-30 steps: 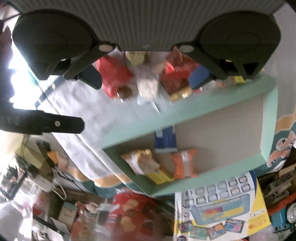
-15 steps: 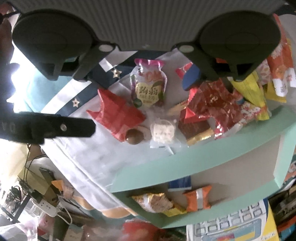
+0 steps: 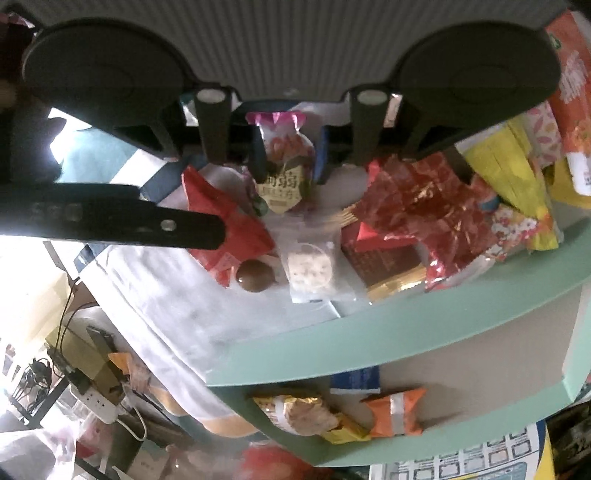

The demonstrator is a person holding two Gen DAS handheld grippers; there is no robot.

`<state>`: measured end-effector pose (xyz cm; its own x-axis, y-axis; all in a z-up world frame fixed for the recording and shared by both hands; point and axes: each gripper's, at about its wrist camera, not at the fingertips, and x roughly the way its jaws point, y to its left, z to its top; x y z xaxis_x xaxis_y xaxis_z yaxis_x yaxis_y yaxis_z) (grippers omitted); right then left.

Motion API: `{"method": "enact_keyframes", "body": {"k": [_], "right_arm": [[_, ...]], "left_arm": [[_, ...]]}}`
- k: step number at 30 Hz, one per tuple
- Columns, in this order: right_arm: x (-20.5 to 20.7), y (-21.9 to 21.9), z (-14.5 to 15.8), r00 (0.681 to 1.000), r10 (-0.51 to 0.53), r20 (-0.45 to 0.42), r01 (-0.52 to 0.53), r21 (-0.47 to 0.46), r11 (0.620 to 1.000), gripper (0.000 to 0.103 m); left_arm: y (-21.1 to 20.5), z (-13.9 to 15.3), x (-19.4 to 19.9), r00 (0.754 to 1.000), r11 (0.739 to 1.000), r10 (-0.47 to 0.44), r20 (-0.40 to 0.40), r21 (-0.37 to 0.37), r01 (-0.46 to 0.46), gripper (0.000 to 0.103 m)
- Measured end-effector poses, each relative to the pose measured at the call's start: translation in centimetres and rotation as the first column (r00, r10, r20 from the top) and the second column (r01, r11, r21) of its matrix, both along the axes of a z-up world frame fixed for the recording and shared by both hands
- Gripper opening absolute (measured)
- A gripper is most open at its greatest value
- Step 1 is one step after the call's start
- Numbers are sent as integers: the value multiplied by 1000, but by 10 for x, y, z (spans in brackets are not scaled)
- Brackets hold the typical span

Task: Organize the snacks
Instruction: 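Grasp pink candy pack with left tool while right tool grasps red bag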

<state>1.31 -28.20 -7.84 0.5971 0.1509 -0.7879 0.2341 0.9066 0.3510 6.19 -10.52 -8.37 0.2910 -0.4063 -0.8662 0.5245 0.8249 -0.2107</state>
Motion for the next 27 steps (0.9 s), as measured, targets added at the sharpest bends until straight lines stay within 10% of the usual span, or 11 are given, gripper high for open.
{"method": "enact_keyframes", "body": {"k": [7, 12, 19, 27], "right_arm": [[11, 25, -2, 996, 86, -26, -90, -172, 981, 49], [3, 6, 0, 1000, 17, -18, -19, -92, 996, 47], [-12, -12, 0, 998, -53, -18, 53, -20, 998, 47], [-23, -23, 10, 996, -90, 6, 90, 4, 996, 47]], "left_arm": [[-3, 0, -6, 1000, 1000, -29, 13, 13, 29, 43], [-23, -1, -16, 995, 994, -86, 57, 79, 81, 57], [-36, 1, -24, 986, 985, -109, 123, 150, 90, 24], [-22, 15, -22, 994, 996, -74, 84, 64, 69, 24]]}}
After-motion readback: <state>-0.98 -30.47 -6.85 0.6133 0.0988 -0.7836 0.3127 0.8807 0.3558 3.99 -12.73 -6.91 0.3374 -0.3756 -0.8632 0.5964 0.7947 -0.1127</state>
